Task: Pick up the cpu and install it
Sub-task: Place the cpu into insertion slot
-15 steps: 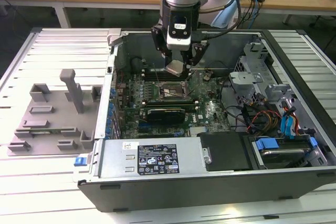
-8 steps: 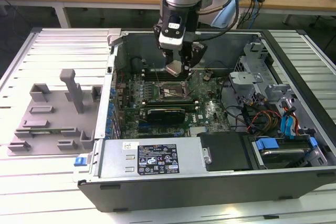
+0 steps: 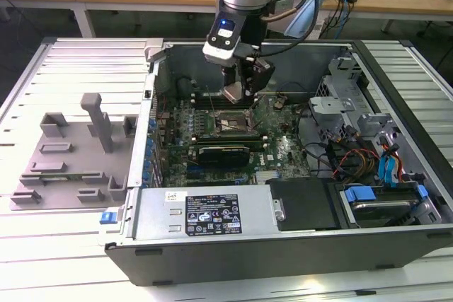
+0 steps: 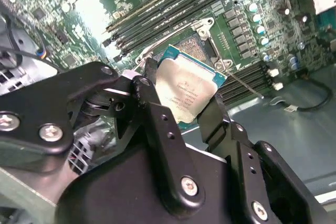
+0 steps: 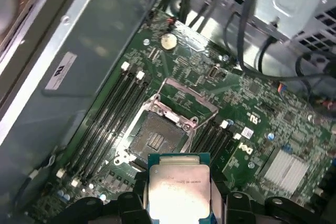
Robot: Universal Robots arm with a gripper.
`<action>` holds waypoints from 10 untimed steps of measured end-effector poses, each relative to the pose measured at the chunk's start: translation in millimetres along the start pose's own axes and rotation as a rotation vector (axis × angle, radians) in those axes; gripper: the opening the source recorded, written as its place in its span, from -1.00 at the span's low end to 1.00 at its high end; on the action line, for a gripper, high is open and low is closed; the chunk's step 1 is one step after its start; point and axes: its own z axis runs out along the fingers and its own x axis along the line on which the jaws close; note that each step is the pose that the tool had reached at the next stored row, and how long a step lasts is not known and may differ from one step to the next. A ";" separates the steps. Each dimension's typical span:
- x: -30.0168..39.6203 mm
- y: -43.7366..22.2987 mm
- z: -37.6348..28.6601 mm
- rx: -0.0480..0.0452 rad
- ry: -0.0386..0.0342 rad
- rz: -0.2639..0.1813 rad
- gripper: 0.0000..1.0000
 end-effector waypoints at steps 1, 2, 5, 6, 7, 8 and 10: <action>0.0 0.0 0.2 0.0013 -0.0002 0.038 0.09; 0.0 0.0 0.3 0.0026 -0.0004 0.079 0.09; 0.0 0.0 0.7 0.0059 -0.0009 0.174 0.09; 0.0 0.0 0.8 0.0066 -0.0010 0.194 0.09; 0.0 0.0 0.9 0.0071 -0.0011 0.210 0.09; 0.0 0.0 1.0 0.0085 -0.0013 0.249 0.09; 0.0 0.0 1.4 0.0109 -0.0017 0.318 0.09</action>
